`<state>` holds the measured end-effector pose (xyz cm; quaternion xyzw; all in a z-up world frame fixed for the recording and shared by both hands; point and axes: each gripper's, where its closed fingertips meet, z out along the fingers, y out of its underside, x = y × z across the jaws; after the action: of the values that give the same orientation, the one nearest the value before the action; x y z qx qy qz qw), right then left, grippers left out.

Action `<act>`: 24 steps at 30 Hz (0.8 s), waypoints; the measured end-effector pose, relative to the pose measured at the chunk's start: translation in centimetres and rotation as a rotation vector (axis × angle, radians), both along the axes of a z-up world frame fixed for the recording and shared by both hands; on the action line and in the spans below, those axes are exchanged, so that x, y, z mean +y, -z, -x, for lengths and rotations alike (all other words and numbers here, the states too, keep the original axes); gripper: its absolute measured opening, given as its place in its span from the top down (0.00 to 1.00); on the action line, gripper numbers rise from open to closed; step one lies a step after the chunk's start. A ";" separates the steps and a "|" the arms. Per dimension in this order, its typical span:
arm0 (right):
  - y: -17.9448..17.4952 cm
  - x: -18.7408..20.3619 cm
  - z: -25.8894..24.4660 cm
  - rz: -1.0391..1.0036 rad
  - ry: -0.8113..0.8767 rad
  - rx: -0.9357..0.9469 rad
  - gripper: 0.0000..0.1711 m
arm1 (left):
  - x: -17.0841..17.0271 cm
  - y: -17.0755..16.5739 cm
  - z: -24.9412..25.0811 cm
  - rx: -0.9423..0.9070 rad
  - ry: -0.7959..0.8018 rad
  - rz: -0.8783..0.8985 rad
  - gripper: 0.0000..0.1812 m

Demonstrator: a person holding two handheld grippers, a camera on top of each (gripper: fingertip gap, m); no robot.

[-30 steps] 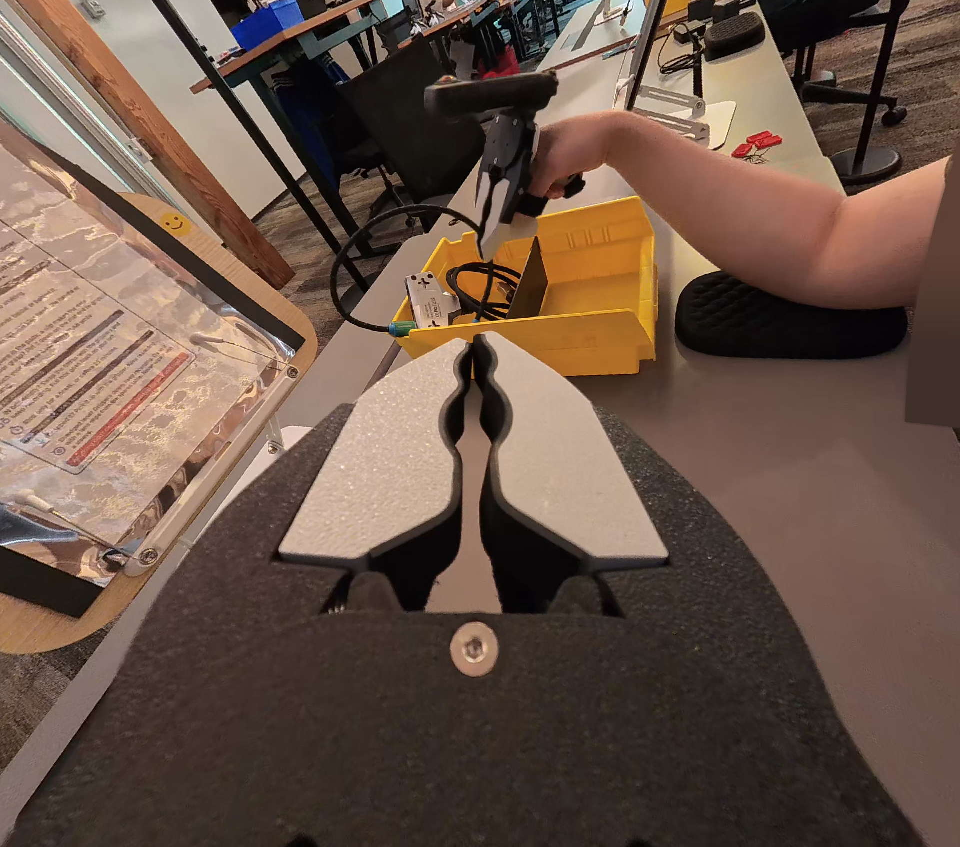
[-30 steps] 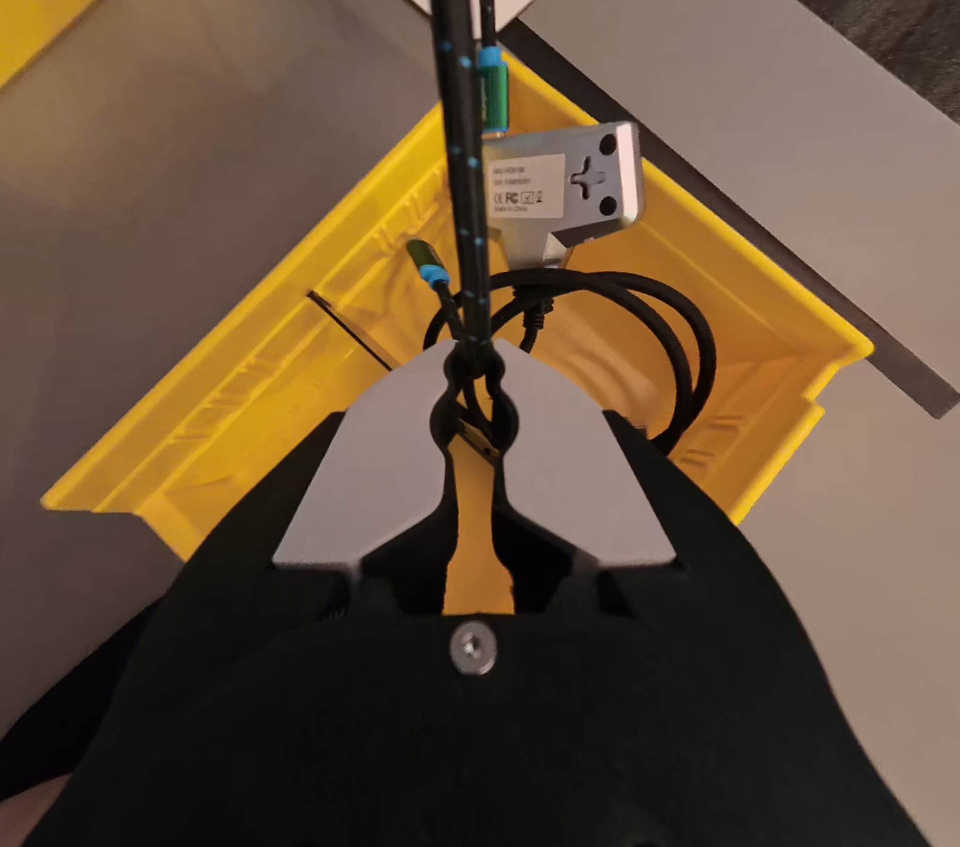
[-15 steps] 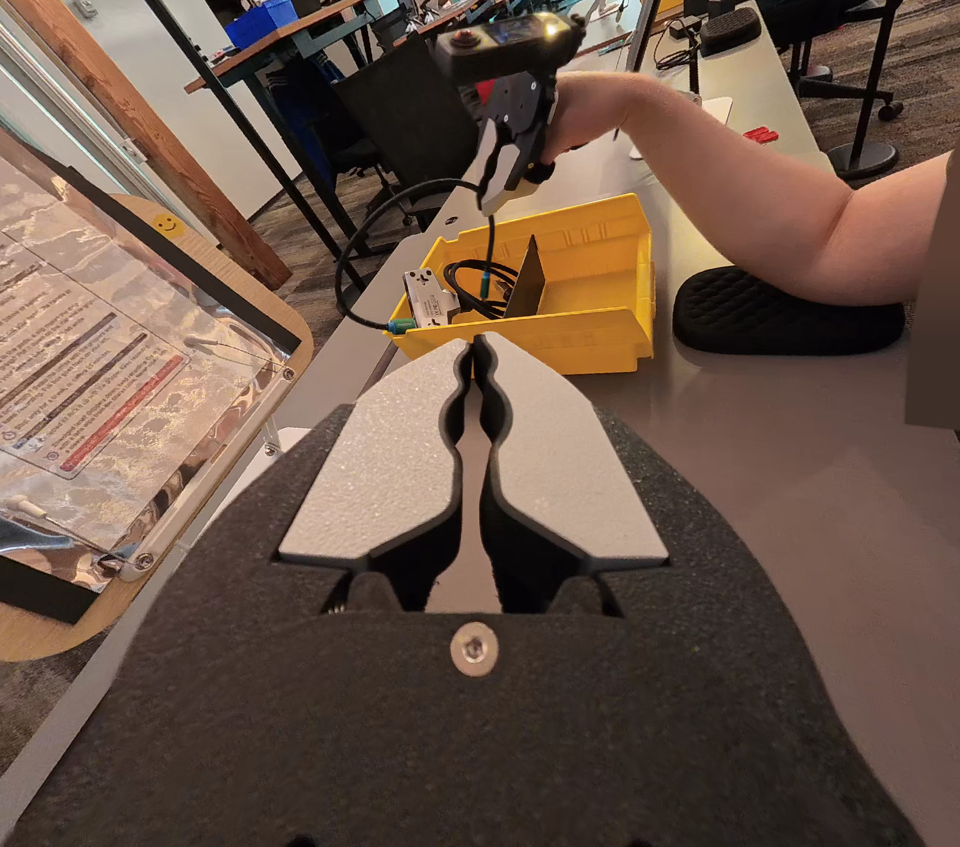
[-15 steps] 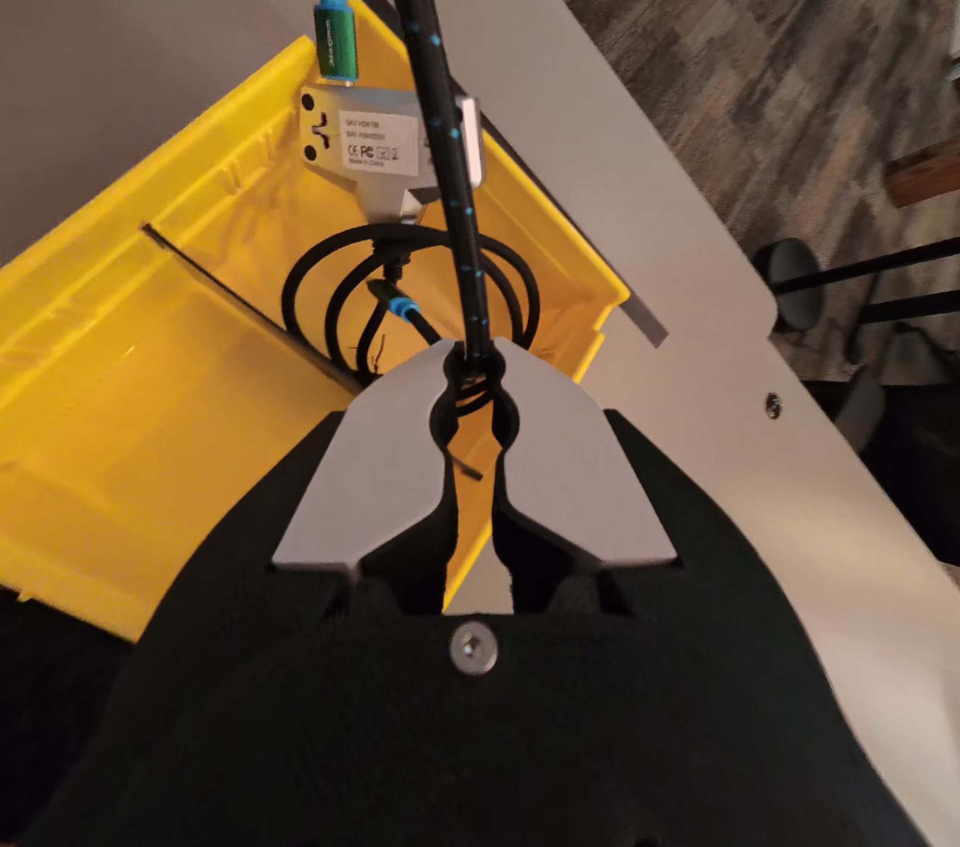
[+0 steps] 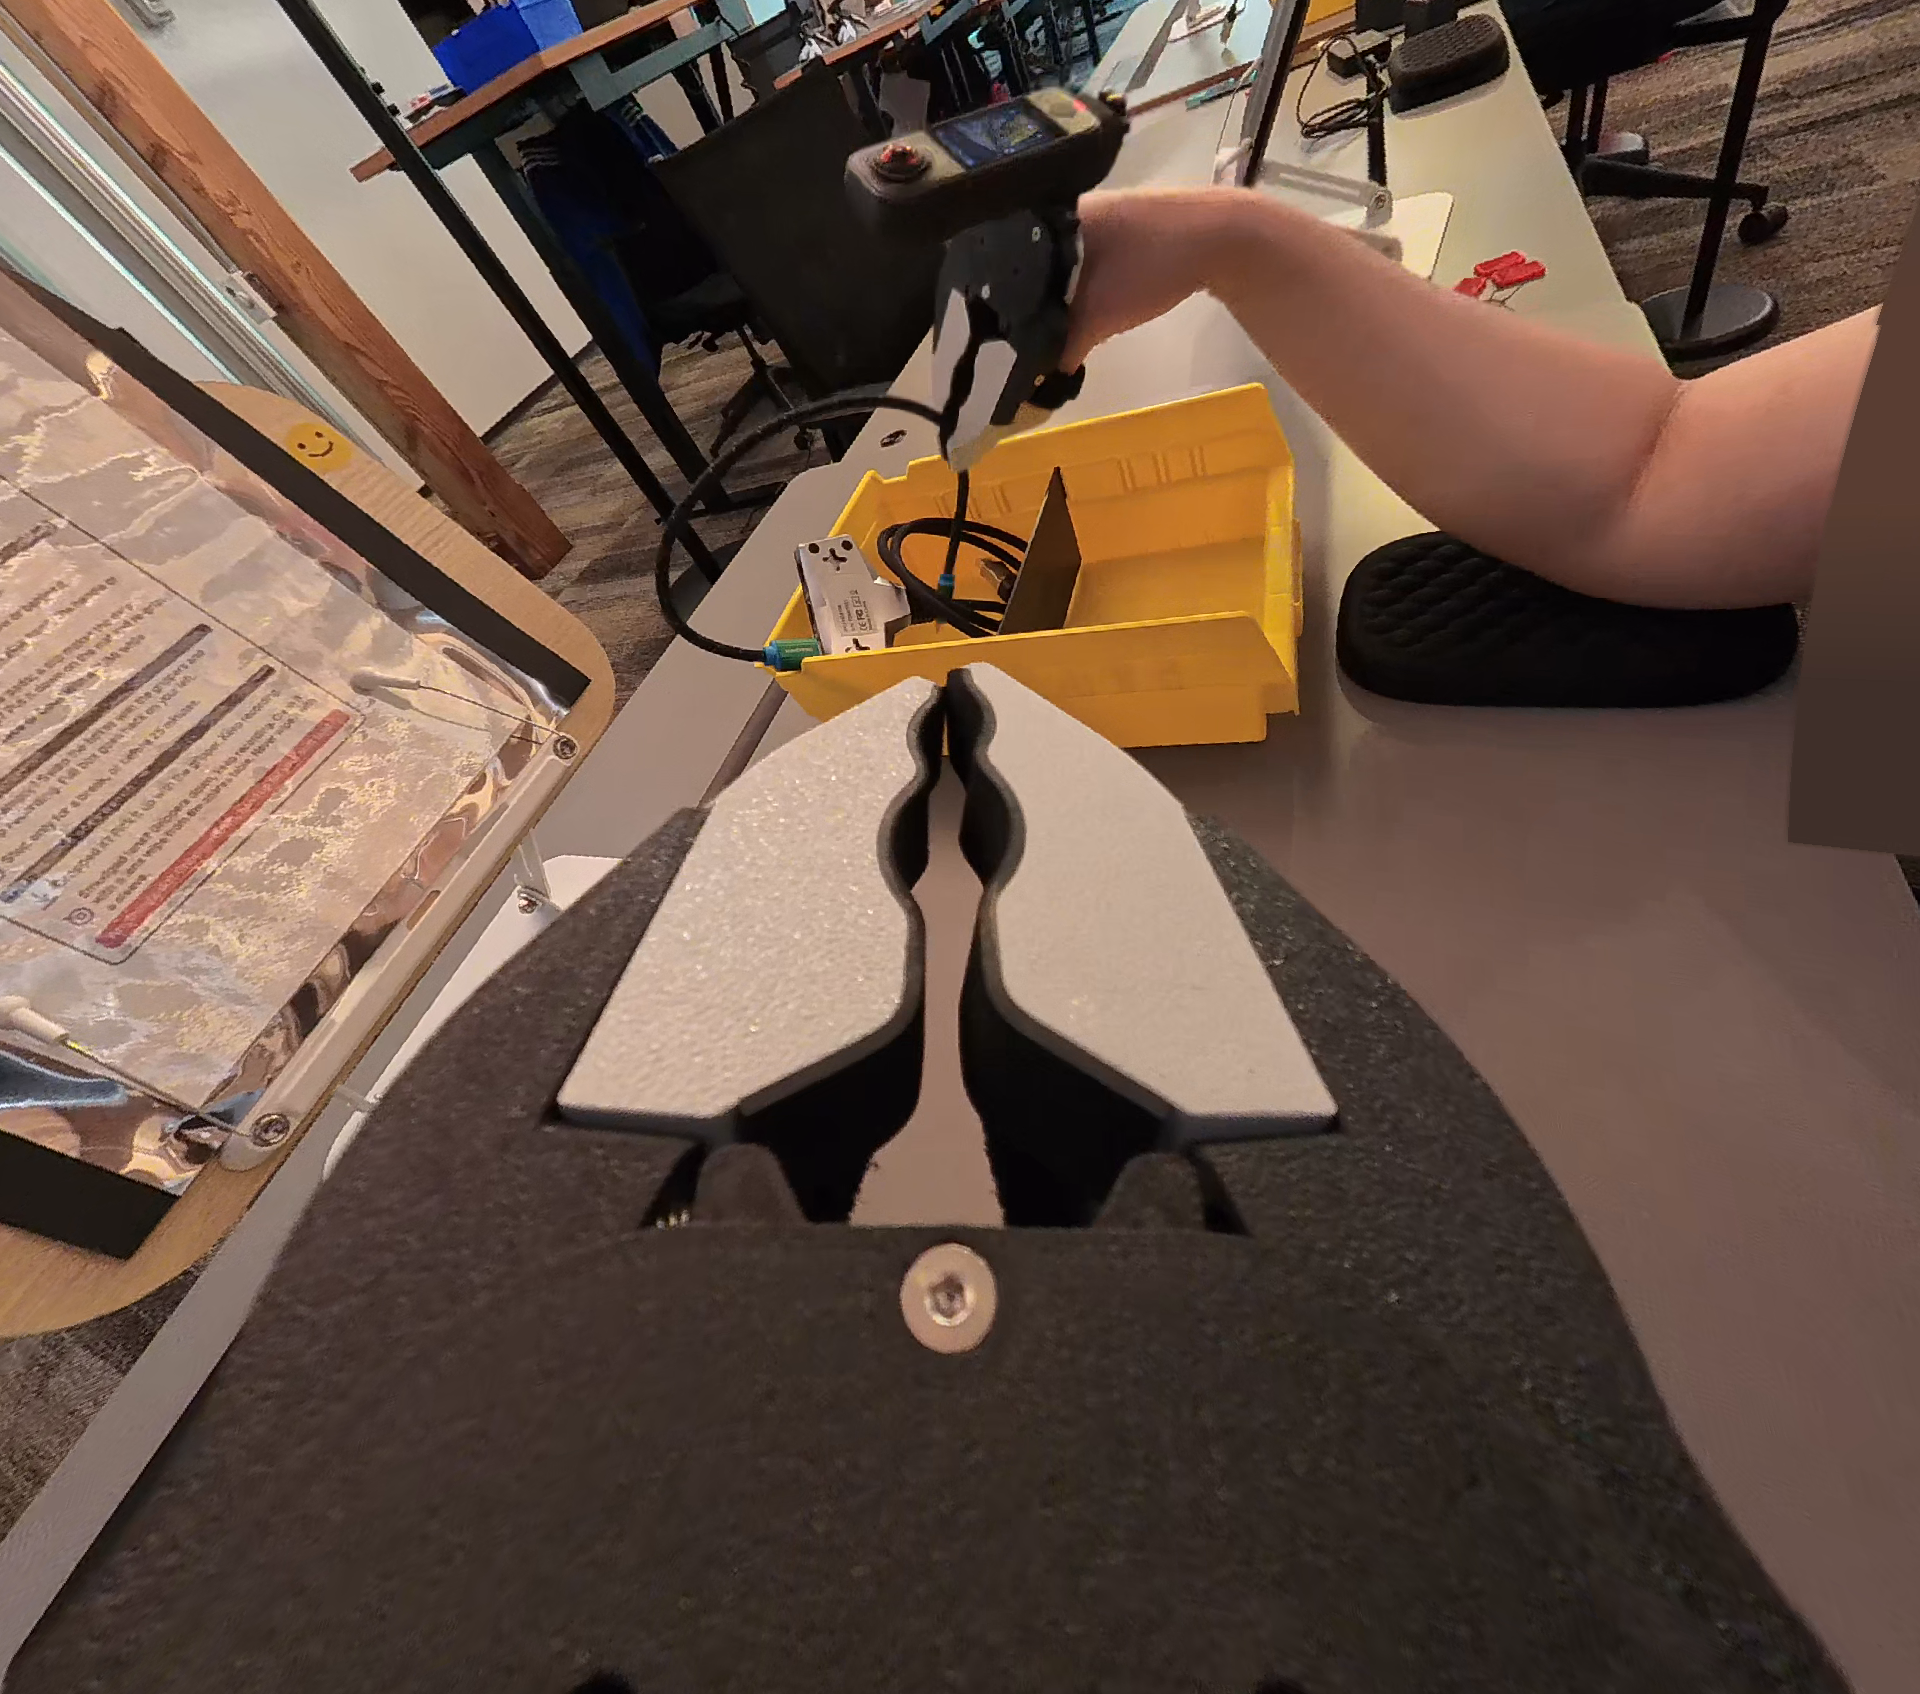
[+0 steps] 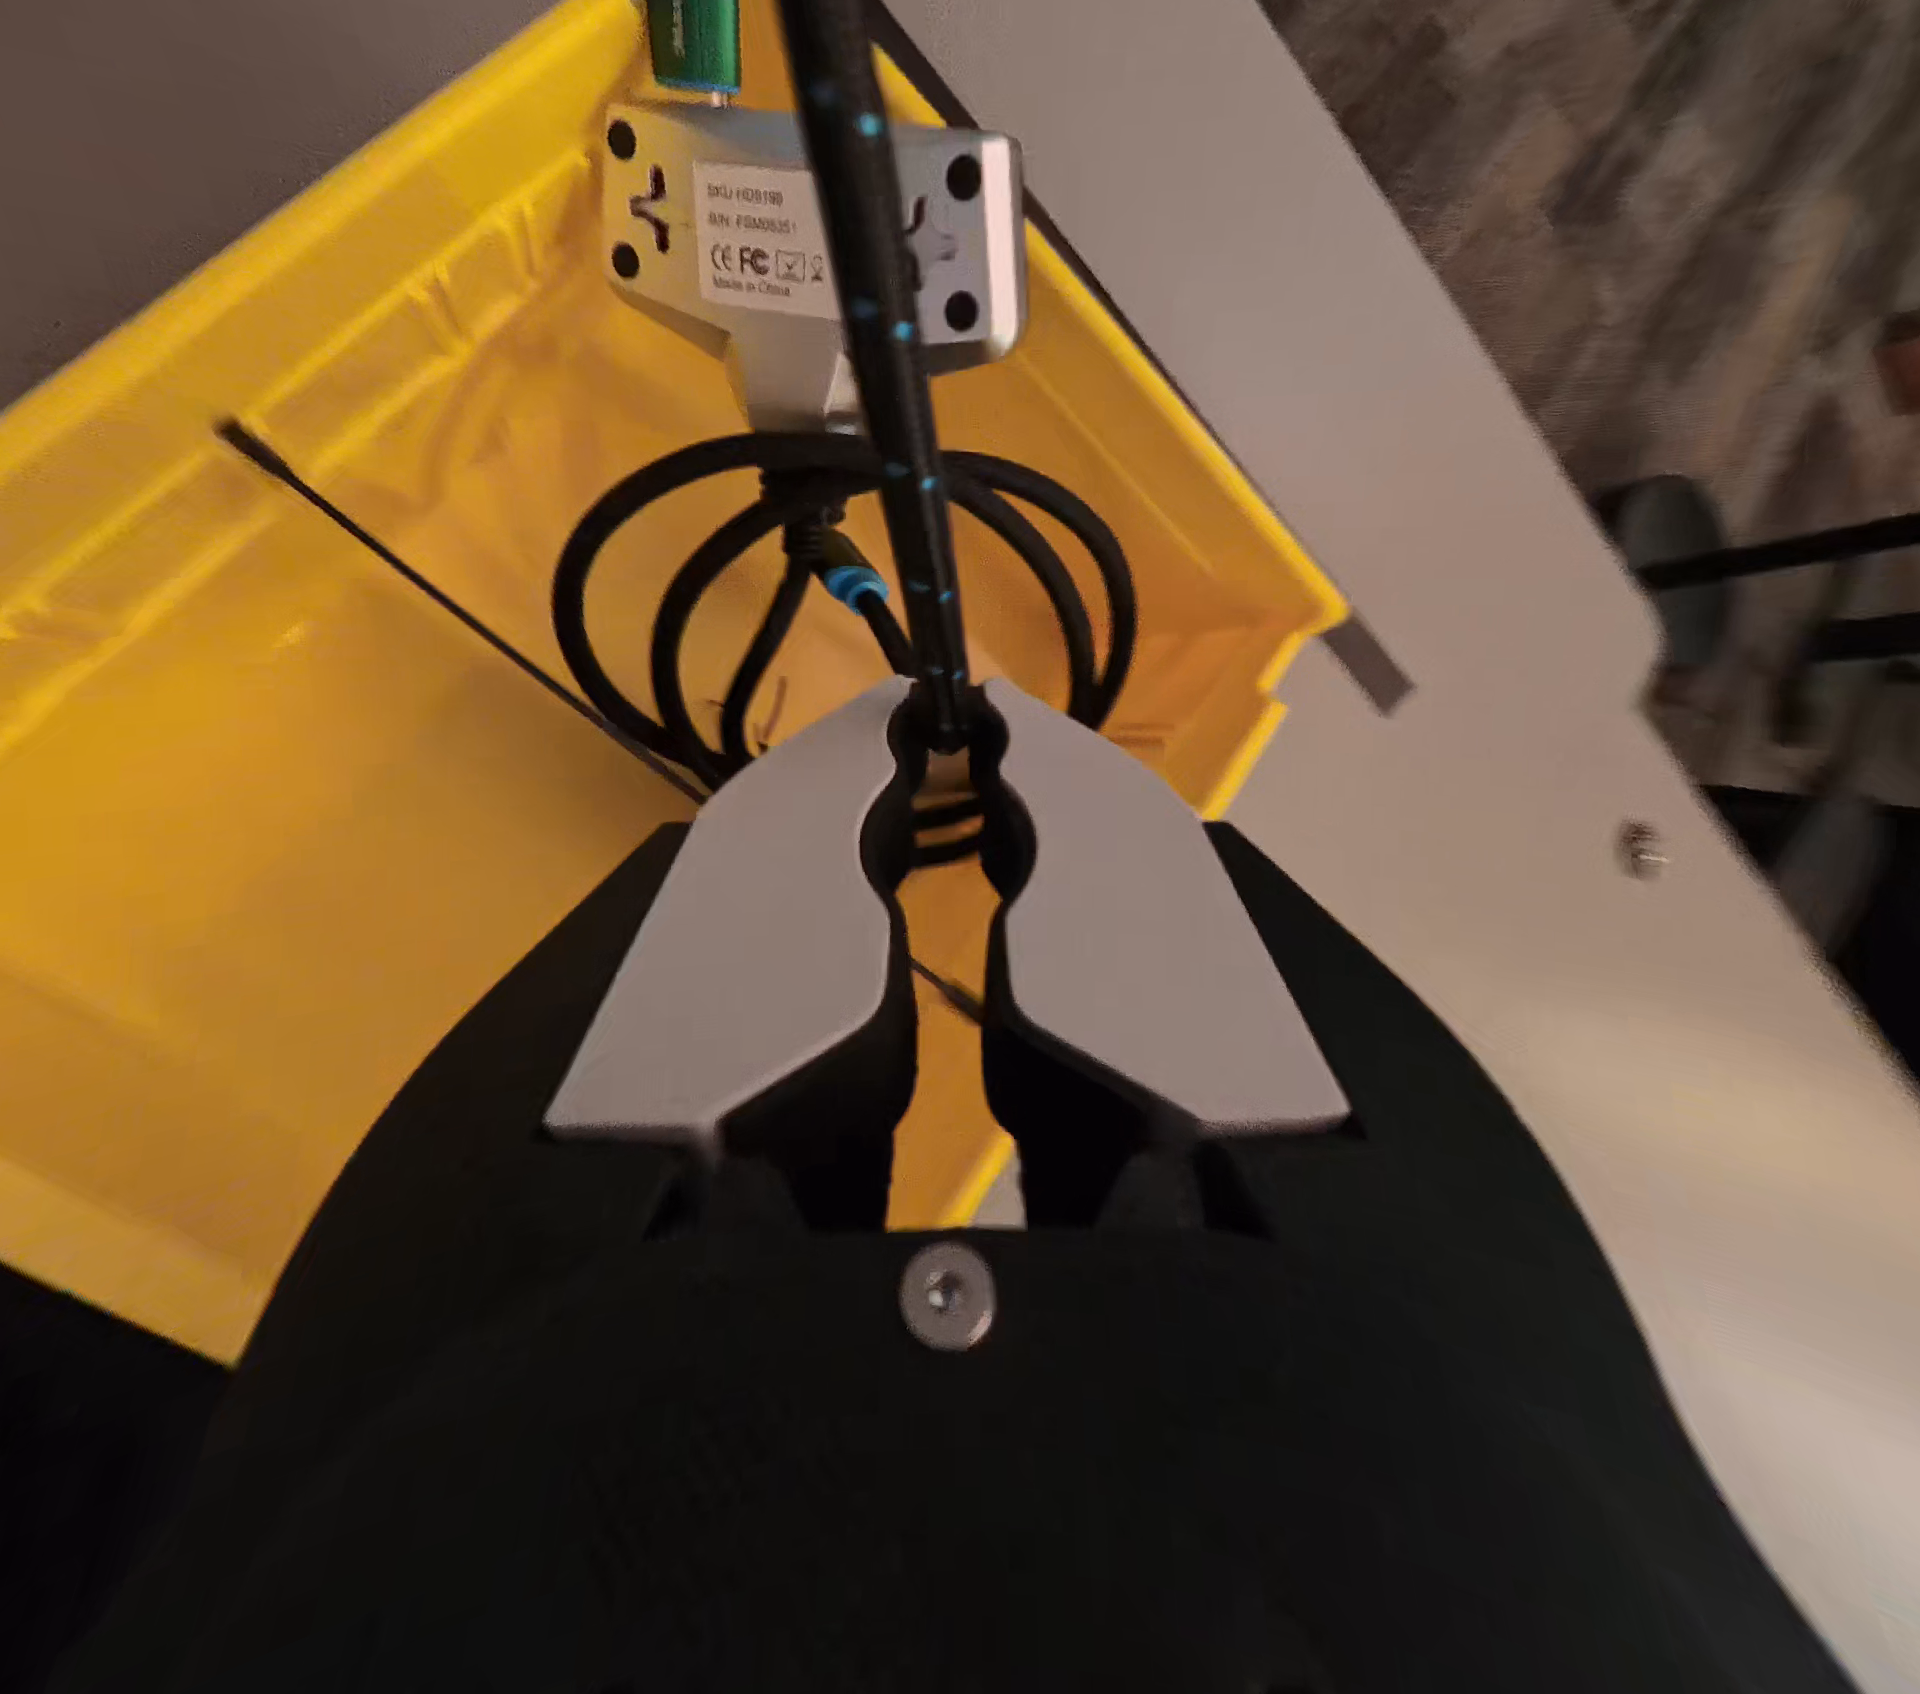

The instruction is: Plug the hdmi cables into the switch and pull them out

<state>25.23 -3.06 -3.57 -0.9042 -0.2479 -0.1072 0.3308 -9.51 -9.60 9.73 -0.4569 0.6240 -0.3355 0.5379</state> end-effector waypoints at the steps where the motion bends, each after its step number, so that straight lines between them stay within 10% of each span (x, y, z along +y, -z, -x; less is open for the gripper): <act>1: 0.7 0.1 0.0 0.012 0.010 0.096 0.96 | 0.0 0.0 -0.1 0.001 0.001 0.000 1.00; 7: 5.7 0.3 0.4 0.198 0.092 0.440 0.95 | -0.1 0.6 -0.6 0.022 0.009 0.004 1.00; 24: 5.1 -1.4 -0.5 0.248 0.103 0.238 0.76 | 2.1 -0.2 1.7 0.029 -0.114 -0.029 1.00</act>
<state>25.77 -4.49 -8.72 -0.9559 -0.1716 0.0150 0.2380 -11.22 -7.50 9.95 -0.4888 0.6094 -0.2886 0.5535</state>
